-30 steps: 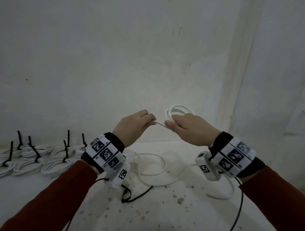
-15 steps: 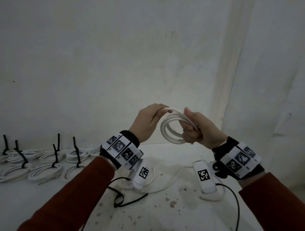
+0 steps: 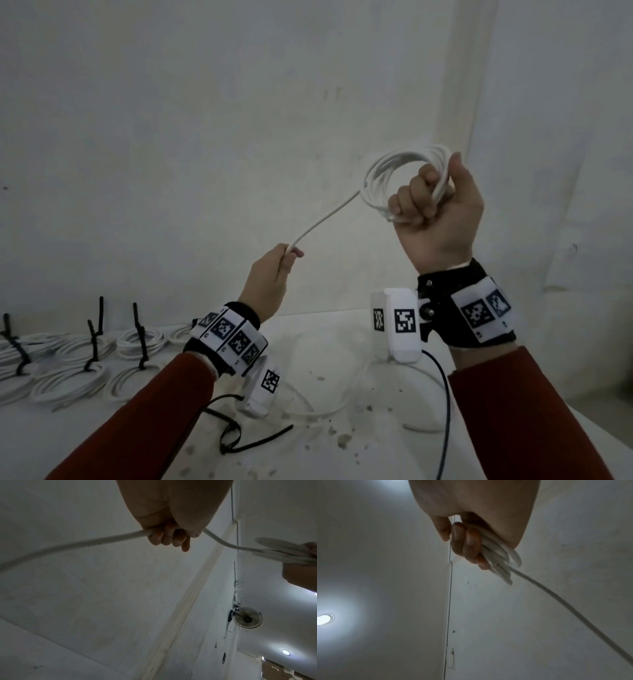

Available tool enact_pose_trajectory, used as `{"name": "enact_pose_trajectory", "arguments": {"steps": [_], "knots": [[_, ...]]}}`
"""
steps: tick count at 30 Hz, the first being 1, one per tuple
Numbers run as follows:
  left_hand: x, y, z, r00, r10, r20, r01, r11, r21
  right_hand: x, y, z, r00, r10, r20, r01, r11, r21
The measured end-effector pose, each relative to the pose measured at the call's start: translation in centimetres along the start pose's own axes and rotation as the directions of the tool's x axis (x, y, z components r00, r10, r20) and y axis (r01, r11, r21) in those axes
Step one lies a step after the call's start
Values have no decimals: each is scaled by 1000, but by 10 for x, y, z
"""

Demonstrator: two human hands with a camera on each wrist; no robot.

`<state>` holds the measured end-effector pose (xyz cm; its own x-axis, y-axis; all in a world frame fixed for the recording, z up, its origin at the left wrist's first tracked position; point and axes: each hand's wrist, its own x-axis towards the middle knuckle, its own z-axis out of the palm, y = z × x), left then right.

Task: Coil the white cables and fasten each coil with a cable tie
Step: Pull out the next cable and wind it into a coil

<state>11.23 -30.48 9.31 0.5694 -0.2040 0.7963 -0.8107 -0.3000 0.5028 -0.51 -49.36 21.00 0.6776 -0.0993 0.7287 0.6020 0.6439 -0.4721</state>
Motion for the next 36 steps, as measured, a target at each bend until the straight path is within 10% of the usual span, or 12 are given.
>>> {"name": "enact_pose_trajectory", "arguments": {"steps": [6,10,13,17,20,31,36], "knots": [[3,21,0,976,218,-13,-216,974,70,16,5,-3,984,-173,-42,171,984,-44],[9,40,4,911,412,-6,-407,902,142,25,7,-4,956,-271,-111,197,875,-442],[14,51,7,860,511,0,-500,842,201,23,11,-5,964,-263,25,177,571,-802],[24,59,3,804,595,16,-575,770,278,13,12,-9,983,56,173,173,-5,-985],[31,58,-3,774,633,22,-608,733,304,6,10,-10,957,240,163,207,-169,-964],[31,77,-42,797,591,124,-589,715,376,-29,16,-4,876,480,44,-71,218,-973],[27,54,-62,862,490,131,-505,803,316,-40,18,-12,808,557,191,-341,707,-619]]}}
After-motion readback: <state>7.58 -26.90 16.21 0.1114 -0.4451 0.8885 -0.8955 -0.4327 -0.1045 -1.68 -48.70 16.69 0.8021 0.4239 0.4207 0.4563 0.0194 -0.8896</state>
